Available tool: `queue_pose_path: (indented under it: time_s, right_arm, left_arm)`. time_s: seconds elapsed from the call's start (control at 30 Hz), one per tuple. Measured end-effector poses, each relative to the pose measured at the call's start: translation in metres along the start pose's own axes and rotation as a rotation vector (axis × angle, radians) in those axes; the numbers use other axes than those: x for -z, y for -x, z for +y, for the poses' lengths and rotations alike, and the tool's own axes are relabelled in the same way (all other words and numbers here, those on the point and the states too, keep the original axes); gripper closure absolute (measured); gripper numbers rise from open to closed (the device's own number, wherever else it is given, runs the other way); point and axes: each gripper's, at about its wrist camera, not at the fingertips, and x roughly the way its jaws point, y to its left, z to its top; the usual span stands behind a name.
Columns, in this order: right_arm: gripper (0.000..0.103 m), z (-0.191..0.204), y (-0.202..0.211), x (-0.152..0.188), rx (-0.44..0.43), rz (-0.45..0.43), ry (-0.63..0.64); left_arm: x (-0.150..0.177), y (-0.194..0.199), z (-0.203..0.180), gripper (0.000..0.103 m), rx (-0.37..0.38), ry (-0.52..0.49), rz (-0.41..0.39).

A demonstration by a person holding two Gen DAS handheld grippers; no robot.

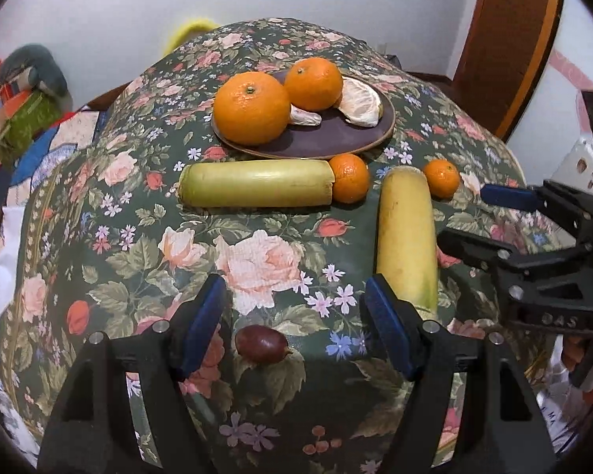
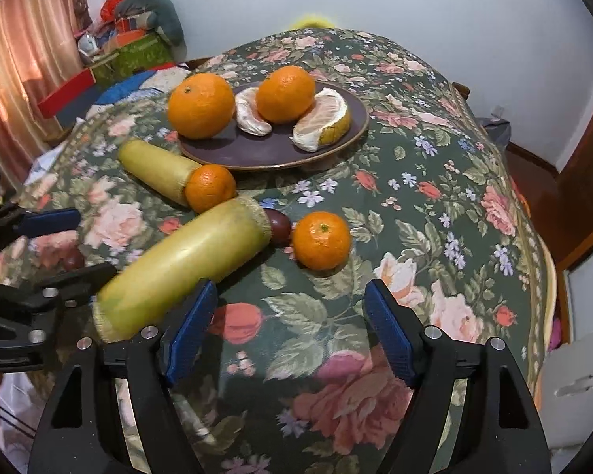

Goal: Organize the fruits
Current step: 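Grasp a yellow cylindrical fruit with the right tool while the left tool approaches the other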

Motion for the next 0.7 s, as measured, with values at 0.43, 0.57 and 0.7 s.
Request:
queue_pose_path:
  time_s: [0.43,0.57,0.7]
  right_arm:
    - [0.028,0.039,-0.005,-0.015,-0.070,0.001,0.020]
    - [0.028,0.046,-0.017,-0.015,-0.098,0.036,0.009]
    - [0.024,0.050,-0.022,-0.015,-0.088,0.032,0.021]
  left_arm:
    - [0.014,0.030,0.040,0.030,-0.050,0.106,-0.051]
    - [0.017,0.031,0.046,0.030,-0.061,0.117,-0.053]
    - [0.015,0.029,0.049,0.030,-0.045,0.136,-0.045]
